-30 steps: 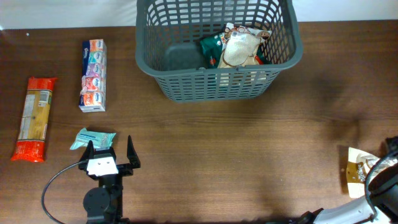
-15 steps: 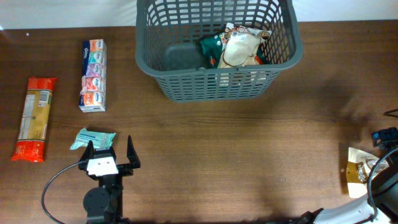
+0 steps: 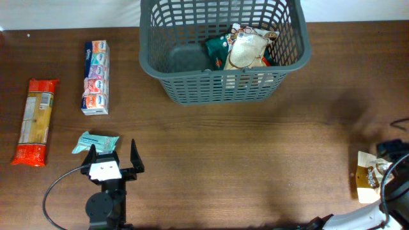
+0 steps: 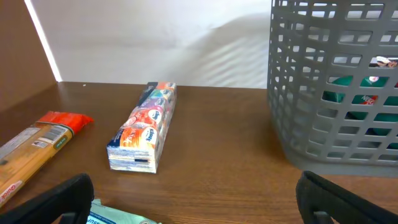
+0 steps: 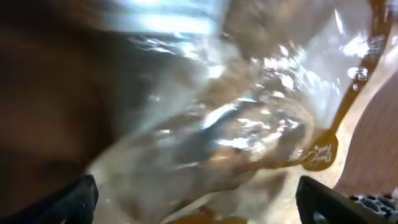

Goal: Pack container
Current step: 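Lower the right gripper onto the second clear rice bag to grasp, then close the right gripper on the clear mushroom bag and lift it, then carry the bag with the right gripper over the grey basket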

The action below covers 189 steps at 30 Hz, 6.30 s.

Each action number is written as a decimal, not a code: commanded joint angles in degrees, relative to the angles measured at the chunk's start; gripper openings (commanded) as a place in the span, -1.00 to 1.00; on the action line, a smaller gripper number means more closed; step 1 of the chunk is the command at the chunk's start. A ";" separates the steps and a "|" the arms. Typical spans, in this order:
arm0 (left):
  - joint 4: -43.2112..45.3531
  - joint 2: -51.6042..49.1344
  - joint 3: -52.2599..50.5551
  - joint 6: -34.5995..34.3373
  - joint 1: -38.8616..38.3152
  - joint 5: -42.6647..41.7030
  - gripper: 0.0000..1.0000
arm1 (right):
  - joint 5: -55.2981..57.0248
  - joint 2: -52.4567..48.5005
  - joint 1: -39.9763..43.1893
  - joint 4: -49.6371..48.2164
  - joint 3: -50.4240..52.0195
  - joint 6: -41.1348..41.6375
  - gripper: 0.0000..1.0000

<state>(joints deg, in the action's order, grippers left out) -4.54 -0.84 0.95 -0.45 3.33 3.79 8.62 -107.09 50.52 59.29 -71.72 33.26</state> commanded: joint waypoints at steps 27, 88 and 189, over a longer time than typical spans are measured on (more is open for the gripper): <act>0.04 0.50 -0.42 -0.57 -0.17 -0.61 0.99 | -9.90 0.02 2.60 -7.74 5.29 -11.87 -0.93; 0.04 0.50 -0.42 -0.57 -0.20 -0.63 0.99 | 12.68 0.44 6.67 7.58 -15.50 -11.30 0.98; 0.02 0.50 -0.42 -0.57 -0.17 -0.63 0.99 | -21.86 0.46 -28.24 9.31 -61.42 -26.01 -0.93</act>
<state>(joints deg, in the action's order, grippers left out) -4.54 -0.84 0.95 -0.45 3.33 3.77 -7.55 -107.09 25.41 68.36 -129.08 7.49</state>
